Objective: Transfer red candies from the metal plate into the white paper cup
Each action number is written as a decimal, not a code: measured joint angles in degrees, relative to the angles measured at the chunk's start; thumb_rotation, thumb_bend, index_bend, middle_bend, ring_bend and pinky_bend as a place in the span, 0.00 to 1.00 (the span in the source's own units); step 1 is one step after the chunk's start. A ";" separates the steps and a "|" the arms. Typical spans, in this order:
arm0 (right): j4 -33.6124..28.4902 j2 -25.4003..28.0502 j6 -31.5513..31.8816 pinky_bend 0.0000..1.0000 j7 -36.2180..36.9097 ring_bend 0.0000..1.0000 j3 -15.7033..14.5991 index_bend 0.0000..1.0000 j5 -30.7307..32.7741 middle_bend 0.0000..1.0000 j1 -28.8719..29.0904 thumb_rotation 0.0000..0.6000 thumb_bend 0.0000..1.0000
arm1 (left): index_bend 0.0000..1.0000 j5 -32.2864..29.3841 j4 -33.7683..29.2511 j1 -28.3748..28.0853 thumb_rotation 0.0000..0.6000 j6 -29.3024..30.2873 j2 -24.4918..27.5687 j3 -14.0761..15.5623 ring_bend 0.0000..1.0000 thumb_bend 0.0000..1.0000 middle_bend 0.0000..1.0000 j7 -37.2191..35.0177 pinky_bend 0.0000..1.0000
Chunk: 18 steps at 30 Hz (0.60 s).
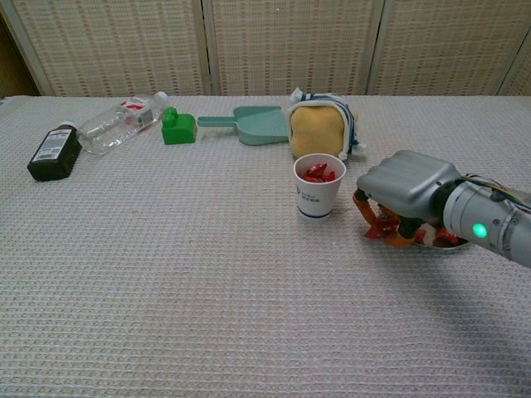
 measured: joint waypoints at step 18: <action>-11.24 8.40 0.44 1.00 12.90 0.76 5.90 0.59 -6.59 0.81 -0.77 1.00 0.23 | 0.09 -0.53 -0.07 -0.09 1.00 -0.34 0.04 -0.14 0.10 1.00 0.20 0.00 0.33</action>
